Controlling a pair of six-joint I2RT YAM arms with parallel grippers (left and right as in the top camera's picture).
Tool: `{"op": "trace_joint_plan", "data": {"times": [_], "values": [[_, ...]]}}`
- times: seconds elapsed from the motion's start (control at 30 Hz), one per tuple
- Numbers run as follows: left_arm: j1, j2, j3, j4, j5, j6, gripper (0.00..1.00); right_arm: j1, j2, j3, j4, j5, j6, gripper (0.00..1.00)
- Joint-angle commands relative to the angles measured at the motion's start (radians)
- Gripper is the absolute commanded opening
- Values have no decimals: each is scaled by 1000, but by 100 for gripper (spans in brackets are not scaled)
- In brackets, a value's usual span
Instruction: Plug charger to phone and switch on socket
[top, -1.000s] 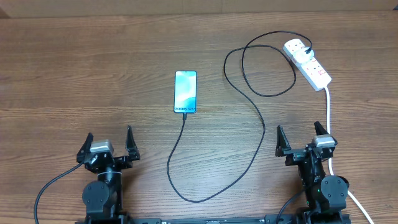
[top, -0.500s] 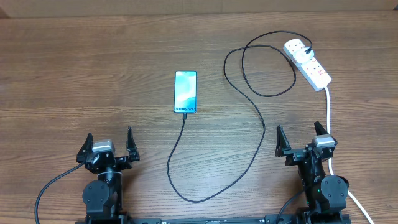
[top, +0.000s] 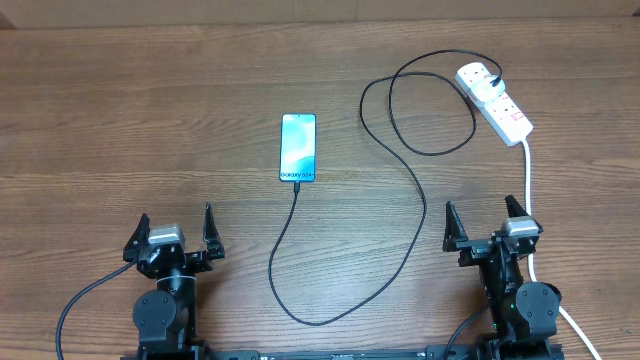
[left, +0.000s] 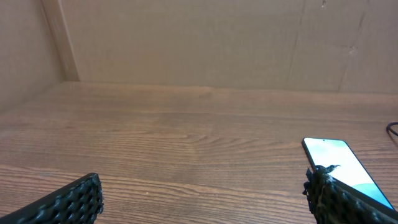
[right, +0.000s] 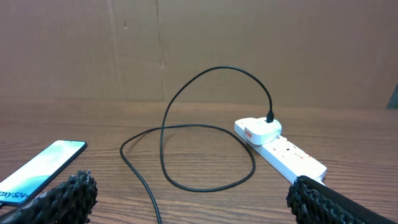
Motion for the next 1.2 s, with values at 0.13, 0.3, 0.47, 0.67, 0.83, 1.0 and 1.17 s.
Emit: {"op": "trace_joint_plan", "data": {"times": [0.13, 0.3, 0.47, 0.67, 0.83, 1.0, 1.17], "values": [[5, -11, -4, 0, 2, 19, 100, 5, -11, -10, 6, 9, 3, 100], [5, -11, -4, 0, 2, 19, 100, 5, -11, -10, 6, 9, 3, 100], [5, -11, -4, 0, 2, 19, 100, 5, -11, -10, 6, 9, 3, 100], [5, -11, -4, 0, 2, 19, 100, 5, -11, -10, 6, 9, 3, 100], [5, -11, -4, 0, 2, 19, 100, 3, -11, -10, 6, 10, 3, 100], [5, -11, -4, 0, 2, 19, 100, -6, -11, -10, 5, 11, 2, 100], [5, -11, -4, 0, 2, 19, 100, -11, -11, -10, 5, -1, 6, 100]]}}
